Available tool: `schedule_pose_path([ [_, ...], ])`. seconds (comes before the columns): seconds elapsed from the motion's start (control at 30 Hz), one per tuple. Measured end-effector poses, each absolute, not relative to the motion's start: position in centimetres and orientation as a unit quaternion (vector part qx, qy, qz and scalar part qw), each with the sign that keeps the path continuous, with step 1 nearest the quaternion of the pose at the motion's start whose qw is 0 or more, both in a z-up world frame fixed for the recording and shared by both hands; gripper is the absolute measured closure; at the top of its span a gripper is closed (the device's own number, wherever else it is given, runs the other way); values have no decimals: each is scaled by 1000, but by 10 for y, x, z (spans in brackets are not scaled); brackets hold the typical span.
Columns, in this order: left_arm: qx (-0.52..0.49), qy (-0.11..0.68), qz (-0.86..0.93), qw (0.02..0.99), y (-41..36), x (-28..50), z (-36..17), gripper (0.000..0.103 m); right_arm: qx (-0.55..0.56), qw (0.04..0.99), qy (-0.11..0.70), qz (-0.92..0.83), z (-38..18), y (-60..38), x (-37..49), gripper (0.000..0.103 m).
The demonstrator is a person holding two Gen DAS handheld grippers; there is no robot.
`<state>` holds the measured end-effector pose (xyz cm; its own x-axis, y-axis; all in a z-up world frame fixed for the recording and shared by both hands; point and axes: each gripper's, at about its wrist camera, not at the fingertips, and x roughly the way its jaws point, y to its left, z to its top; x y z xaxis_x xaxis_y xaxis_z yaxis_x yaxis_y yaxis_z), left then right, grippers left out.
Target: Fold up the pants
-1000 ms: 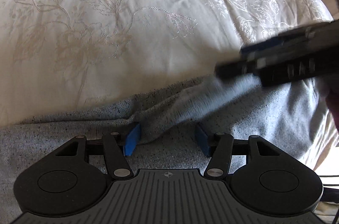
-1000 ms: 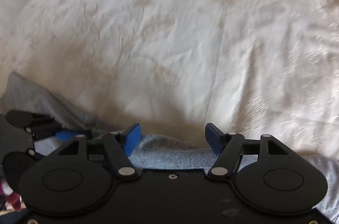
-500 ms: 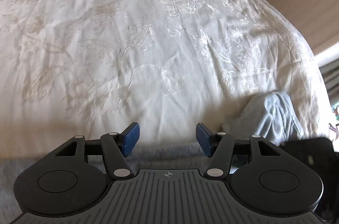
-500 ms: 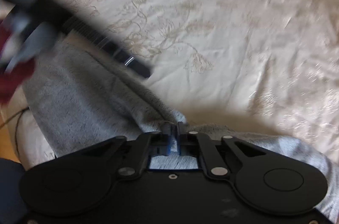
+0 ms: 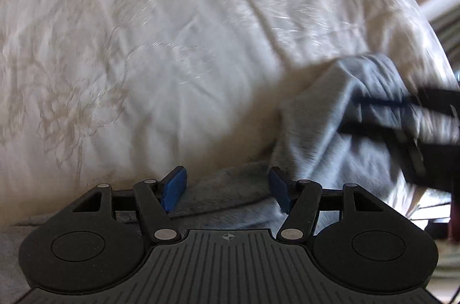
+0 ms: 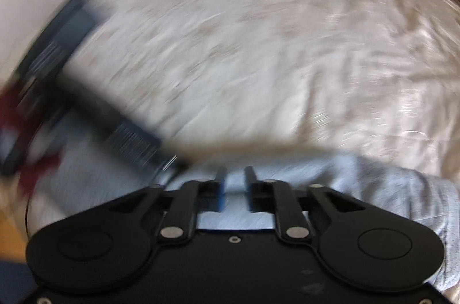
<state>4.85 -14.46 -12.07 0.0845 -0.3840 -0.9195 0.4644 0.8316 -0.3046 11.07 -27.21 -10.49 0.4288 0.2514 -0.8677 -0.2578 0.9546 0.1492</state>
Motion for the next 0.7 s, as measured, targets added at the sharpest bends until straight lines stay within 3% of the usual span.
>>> schedule_pose_path([
  [0.03,39,607,-296,736,-147,46,-119,42,8,839,525,142,-107,-276,125,54],
  [0.23,66,596,-309,738,-164,23,-122,42,4,770,623,139,-147,-267,200,41],
  [0.33,45,602,-297,740,-161,22,-125,42,-32,721,679,131,-176,-256,218,28],
  [0.4,38,602,-293,742,-159,23,-126,42,-39,690,707,148,-192,-255,221,28],
  [0.43,37,603,-292,742,-157,22,-126,42,-45,680,714,162,-194,-253,217,33],
  [0.47,37,602,-292,742,-157,21,-125,42,-54,675,714,179,-194,-253,211,61],
  [0.53,39,599,-294,744,-156,19,-124,42,-75,677,703,204,-185,-253,197,88],
  [0.7,33,593,-297,747,-156,20,-118,41,-64,768,599,217,-134,-281,161,92],
])
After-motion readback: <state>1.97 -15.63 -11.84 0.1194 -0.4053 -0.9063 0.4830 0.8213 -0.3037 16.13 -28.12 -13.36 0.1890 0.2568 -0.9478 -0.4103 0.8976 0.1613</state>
